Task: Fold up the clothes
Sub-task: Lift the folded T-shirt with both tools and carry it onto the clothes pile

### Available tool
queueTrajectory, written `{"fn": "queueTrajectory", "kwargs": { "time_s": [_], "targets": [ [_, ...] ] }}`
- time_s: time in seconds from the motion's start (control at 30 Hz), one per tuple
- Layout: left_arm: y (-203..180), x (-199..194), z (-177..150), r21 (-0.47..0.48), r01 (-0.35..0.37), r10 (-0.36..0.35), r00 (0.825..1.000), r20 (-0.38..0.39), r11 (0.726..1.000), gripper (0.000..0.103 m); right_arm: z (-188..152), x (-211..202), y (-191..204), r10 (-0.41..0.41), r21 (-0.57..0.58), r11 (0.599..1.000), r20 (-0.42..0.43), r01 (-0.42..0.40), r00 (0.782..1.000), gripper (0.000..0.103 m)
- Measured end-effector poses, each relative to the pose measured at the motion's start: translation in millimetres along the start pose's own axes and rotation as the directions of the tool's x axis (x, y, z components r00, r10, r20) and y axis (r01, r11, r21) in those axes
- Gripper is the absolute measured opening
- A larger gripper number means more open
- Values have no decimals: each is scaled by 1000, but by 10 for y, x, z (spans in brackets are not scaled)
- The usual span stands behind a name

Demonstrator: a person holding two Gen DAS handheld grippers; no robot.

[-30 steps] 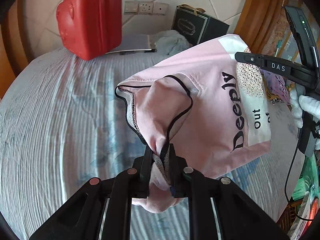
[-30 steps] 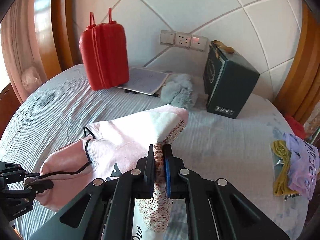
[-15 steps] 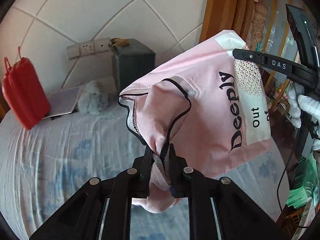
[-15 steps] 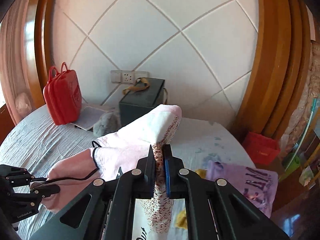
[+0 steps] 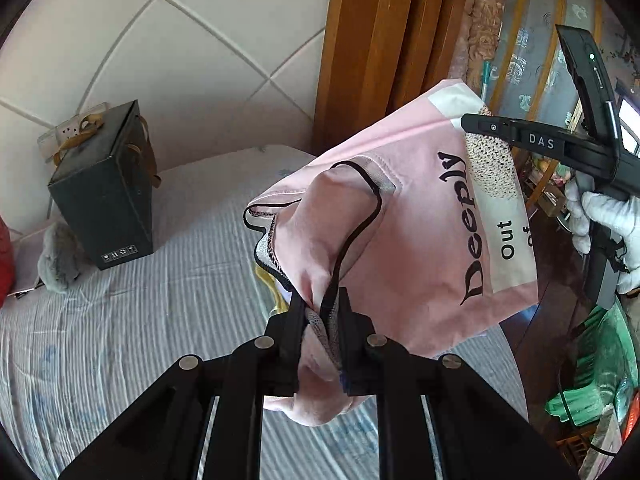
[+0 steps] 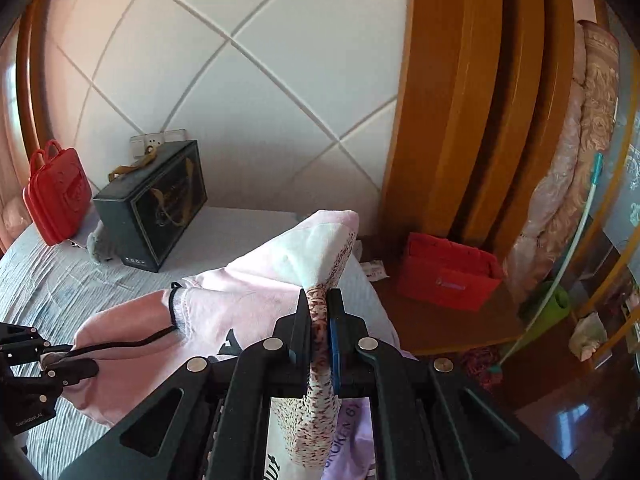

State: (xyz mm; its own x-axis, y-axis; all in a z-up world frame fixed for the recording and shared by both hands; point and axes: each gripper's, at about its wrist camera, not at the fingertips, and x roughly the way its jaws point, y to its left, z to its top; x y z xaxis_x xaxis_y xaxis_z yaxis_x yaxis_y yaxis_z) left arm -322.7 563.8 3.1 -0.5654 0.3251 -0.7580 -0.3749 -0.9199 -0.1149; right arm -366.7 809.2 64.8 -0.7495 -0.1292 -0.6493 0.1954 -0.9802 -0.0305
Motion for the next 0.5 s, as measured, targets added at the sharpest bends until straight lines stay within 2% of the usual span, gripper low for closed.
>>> {"fn": "queueTrajectory", "kwargs": {
  "time_s": [0.1, 0.13, 0.17, 0.2, 0.23, 0.27, 0.37, 0.5],
  "targets": [
    [-108, 362, -37, 11, -27, 27, 997, -78, 1000, 19, -218, 337, -308, 11, 64, 998, -83, -6, 996, 9],
    [-129, 520, -86, 20, -50, 52, 991, -121, 999, 30, -313, 466, -396, 16, 88, 996, -123, -5, 992, 12],
    [-144, 669, -149, 32, -64, 69, 984, -166, 997, 52, -407, 573, -477, 17, 112, 994, -157, 1, 987, 22],
    [-145, 790, -223, 40, -70, 77, 975, -209, 997, 62, -502, 650, -546, 11, 136, 991, -184, 14, 983, 39],
    [-135, 867, -288, 40, -74, 82, 967, -240, 996, 67, -597, 727, -615, 7, 159, 987, -211, 27, 977, 49],
    [-131, 893, -335, 37, -77, 84, 963, -255, 996, 67, -683, 777, -675, 11, 185, 982, -229, 33, 973, 65],
    [-129, 833, -393, 20, -67, 70, 966, -250, 998, 72, -832, 741, -751, 33, 236, 972, -223, 21, 974, 70],
    [-159, 626, -333, -20, -19, 15, 981, -192, 1000, 75, -928, 573, -725, 41, 255, 967, -202, 12, 979, 97]
  ]
}}
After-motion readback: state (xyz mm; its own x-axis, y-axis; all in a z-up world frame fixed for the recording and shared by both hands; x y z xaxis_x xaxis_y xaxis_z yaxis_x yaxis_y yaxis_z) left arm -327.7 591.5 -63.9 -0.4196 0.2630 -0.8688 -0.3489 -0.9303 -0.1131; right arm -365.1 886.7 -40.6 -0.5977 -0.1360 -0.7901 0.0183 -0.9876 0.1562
